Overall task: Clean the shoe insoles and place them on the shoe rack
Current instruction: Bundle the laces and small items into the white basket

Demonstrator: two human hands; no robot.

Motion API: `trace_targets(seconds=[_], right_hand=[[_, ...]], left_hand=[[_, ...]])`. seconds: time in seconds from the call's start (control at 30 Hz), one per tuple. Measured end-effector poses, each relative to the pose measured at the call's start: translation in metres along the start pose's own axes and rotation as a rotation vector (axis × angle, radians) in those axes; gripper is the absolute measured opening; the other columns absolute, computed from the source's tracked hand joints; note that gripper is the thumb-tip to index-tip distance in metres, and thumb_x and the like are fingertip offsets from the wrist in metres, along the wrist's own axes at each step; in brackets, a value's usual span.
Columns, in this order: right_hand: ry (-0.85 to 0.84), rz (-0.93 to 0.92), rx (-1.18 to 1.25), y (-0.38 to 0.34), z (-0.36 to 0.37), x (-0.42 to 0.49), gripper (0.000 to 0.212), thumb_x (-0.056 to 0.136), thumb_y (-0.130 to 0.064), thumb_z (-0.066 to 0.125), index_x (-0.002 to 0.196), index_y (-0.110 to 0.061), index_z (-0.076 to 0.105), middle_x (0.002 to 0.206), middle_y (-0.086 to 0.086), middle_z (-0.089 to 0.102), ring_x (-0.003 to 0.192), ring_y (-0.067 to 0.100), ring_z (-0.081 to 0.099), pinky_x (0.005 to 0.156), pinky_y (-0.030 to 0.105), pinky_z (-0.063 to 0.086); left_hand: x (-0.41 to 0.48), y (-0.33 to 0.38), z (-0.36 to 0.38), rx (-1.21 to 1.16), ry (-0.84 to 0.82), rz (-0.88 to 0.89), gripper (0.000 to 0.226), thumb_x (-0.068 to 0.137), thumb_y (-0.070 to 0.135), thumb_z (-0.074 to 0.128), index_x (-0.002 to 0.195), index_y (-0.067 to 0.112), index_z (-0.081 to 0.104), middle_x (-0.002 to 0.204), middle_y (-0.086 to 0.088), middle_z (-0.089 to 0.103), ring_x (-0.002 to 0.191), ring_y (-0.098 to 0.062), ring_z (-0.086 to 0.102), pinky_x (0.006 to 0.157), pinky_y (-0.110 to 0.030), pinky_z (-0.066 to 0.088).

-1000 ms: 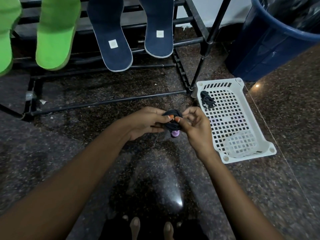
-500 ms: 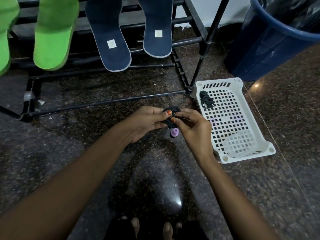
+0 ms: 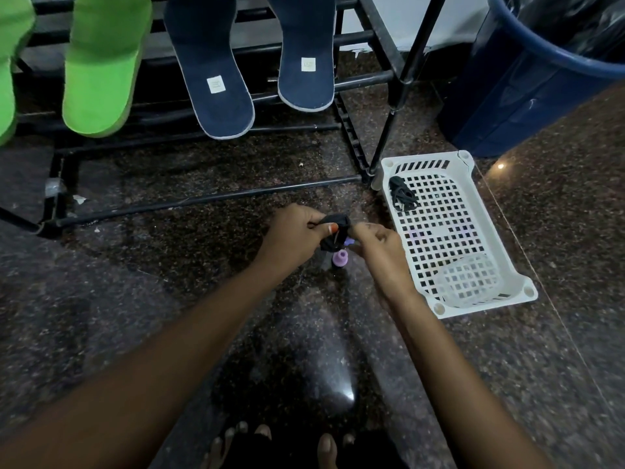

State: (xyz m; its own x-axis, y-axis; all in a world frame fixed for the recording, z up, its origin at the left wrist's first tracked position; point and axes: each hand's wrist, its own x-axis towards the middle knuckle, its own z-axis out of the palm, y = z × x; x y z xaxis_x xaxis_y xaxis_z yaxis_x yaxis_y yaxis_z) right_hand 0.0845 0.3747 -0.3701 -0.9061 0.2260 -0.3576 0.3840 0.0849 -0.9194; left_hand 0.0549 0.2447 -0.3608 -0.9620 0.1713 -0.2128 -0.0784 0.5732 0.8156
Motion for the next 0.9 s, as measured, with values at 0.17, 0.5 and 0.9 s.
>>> trace_targets(seconds=[0.17, 0.5, 0.9], right_hand=[[-0.036, 0.109, 0.091, 0.002, -0.015, 0.004, 0.029, 0.092, -0.024, 0.053, 0.07, -0.007, 0.062, 0.079, 0.015, 0.06, 0.076, 0.022, 0.054, 0.076, 0.043, 0.051], [0.338, -0.667, -0.407, 0.011, -0.009, -0.016, 0.011, 0.087, -0.011, 0.06, 0.097, -0.01, 0.063, 0.101, 0.004, 0.052, 0.096, 0.013, 0.043, 0.079, 0.01, 0.036], [-0.098, 0.116, 0.442, 0.006, -0.037, 0.0, 0.025, 0.088, -0.007, 0.055, 0.112, -0.003, 0.063, 0.093, 0.008, 0.071, 0.085, 0.018, 0.067, 0.076, 0.028, 0.055]], left_hand=[[0.001, -0.005, -0.004, -0.171, -0.029, -0.085, 0.026, 0.092, 0.01, 0.06, 0.114, -0.002, 0.066, 0.102, -0.016, 0.07, 0.077, -0.016, 0.065, 0.062, -0.012, 0.052], [0.001, 0.008, 0.008, -0.543, -0.119, -0.237, 0.03, 0.094, 0.01, 0.055, 0.117, -0.009, 0.062, 0.106, -0.019, 0.067, 0.077, -0.008, 0.062, 0.058, -0.01, 0.049], [0.007, 0.02, 0.021, -0.583, -0.33, -0.207, 0.026, 0.097, 0.008, 0.048, 0.116, -0.004, 0.06, 0.091, -0.004, 0.066, 0.081, -0.008, 0.062, 0.076, -0.016, 0.052]])
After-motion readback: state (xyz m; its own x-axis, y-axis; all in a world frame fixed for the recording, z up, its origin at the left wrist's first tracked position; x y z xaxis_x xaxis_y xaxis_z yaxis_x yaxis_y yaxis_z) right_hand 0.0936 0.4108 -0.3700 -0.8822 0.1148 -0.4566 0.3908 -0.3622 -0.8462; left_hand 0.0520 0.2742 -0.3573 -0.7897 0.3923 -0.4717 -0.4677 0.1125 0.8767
